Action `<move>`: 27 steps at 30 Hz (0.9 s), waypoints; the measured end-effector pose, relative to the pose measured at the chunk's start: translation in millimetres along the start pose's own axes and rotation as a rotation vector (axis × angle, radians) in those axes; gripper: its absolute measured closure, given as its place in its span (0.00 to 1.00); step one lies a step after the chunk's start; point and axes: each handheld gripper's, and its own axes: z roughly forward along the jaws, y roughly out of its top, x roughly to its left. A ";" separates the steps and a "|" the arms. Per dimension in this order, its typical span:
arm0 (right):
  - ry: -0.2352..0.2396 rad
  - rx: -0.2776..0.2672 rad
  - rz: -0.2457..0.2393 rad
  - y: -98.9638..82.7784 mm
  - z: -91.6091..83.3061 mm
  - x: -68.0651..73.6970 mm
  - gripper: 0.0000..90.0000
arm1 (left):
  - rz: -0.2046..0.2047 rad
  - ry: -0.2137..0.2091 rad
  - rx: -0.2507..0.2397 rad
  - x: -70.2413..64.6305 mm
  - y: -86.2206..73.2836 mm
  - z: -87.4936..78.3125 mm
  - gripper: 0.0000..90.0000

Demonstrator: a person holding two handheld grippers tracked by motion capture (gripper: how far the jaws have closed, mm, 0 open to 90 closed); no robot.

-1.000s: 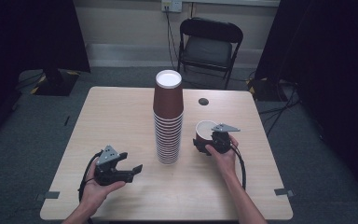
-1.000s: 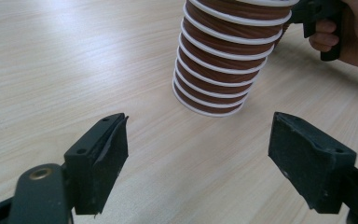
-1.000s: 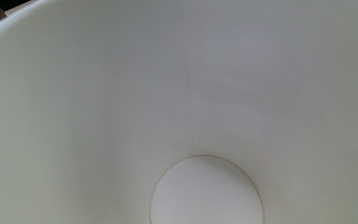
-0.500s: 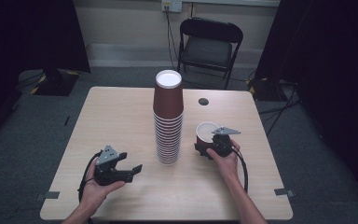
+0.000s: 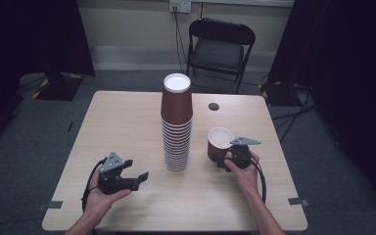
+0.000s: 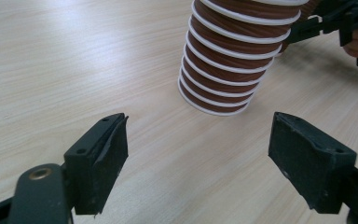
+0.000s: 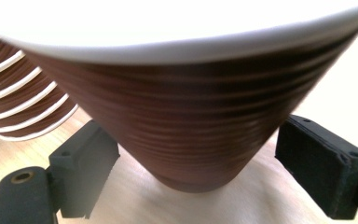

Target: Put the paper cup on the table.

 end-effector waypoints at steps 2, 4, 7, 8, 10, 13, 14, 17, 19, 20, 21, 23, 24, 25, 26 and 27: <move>0.000 0.007 -0.002 -1.0 -3.3 -0.3 0.15 | 0.003 0.004 0.001 1.1 -0.1 0.0 0.22; 0.002 0.021 -0.008 -2.1 -7.4 -0.2 0.15 | -0.003 0.005 0.003 1.9 -0.3 0.0 0.22; 0.000 0.018 -0.013 -3.6 -15.2 0.2 0.15 | -0.009 0.010 0.001 3.3 -0.2 0.0 0.22; 0.002 0.018 -0.011 -4.0 -18.7 0.5 0.15 | -0.010 0.011 0.001 3.7 -0.1 -0.2 0.22; 0.006 0.016 -0.013 -4.8 -23.5 0.4 0.15 | -0.007 0.016 0.002 4.5 0.2 -0.8 0.22; 0.009 0.014 -0.012 -5.6 -29.7 0.4 0.15 | -0.009 0.021 0.003 5.1 0.3 -0.9 0.22; 0.006 0.016 -0.012 -6.1 -33.0 0.3 0.15 | -0.008 0.028 0.009 5.8 0.2 -0.8 0.22; 0.001 -0.001 -0.002 -7.8 -46.7 -0.5 0.15 | -0.016 0.037 0.018 6.4 -0.2 0.2 0.21; -0.008 -0.013 0.006 -10.4 -54.4 -1.8 0.15 | -0.015 0.042 0.025 7.1 -0.1 0.3 0.21; -0.006 -0.015 0.011 -12.0 -57.8 -2.4 0.15 | -0.021 0.042 0.026 7.1 -0.1 0.5 0.21; -0.003 -0.011 0.015 -13.7 -61.7 -2.5 0.15 | -0.025 0.042 0.027 7.1 0.0 0.8 0.21; -0.015 -0.018 0.019 -16.7 -70.6 -2.0 0.16 | -0.025 0.047 0.031 7.0 1.0 1.0 0.21; -0.017 -0.018 0.025 -18.0 -75.2 -1.8 0.16 | -0.021 0.046 0.034 7.1 1.4 0.7 0.21; -0.014 -0.028 0.031 -19.5 -80.3 -1.6 0.16 | -0.017 0.048 0.038 7.0 1.3 0.2 0.21; -0.015 -0.037 0.037 -21.4 -86.6 -0.9 0.16 | -0.016 0.050 0.040 7.2 1.0 -0.2 0.21; -0.017 -0.038 0.039 -22.5 -90.3 -0.7 0.16 | -0.016 0.056 0.044 7.6 0.2 -0.8 0.21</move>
